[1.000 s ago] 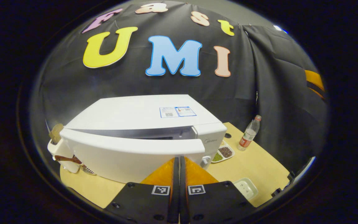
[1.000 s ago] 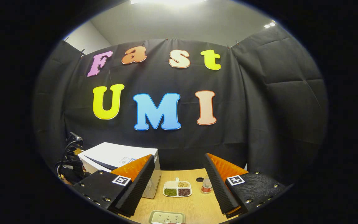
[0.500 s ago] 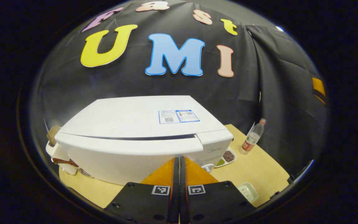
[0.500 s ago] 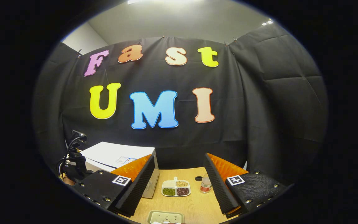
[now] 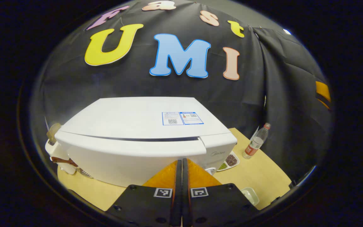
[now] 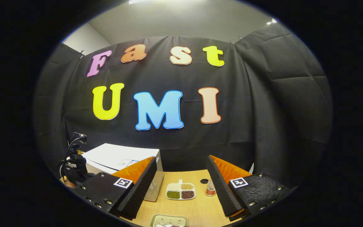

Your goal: Open the microwave oven with the left hand, put the food in, and close the microwave oven.

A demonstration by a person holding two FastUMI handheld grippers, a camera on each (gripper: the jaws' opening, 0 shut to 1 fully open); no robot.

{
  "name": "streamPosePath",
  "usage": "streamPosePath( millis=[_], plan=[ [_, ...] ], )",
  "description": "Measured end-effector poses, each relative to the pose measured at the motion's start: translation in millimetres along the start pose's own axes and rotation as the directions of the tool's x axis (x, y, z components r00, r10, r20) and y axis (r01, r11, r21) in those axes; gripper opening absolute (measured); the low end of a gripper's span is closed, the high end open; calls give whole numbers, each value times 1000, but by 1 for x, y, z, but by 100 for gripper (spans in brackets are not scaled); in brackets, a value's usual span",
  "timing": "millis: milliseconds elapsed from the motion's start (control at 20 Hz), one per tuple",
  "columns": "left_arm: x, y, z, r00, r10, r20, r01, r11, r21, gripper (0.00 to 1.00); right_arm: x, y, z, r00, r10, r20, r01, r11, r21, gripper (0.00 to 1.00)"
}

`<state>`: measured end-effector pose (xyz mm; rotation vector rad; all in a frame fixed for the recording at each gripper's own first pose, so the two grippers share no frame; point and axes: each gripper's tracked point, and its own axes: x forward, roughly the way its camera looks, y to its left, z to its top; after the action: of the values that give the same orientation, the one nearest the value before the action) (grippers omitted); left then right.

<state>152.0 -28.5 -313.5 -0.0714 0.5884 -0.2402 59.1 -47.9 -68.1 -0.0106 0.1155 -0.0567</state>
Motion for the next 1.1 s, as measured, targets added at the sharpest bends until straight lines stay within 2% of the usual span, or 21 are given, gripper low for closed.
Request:
streamPosePath(
  millis=[1100],
  plan=[
    [12, 1, 4, 1000, -5, -8, 5, 1000, -30, 7, 5, 11, -1, 999, 31, -13, -31, 1000, -4, 97]
  ],
)
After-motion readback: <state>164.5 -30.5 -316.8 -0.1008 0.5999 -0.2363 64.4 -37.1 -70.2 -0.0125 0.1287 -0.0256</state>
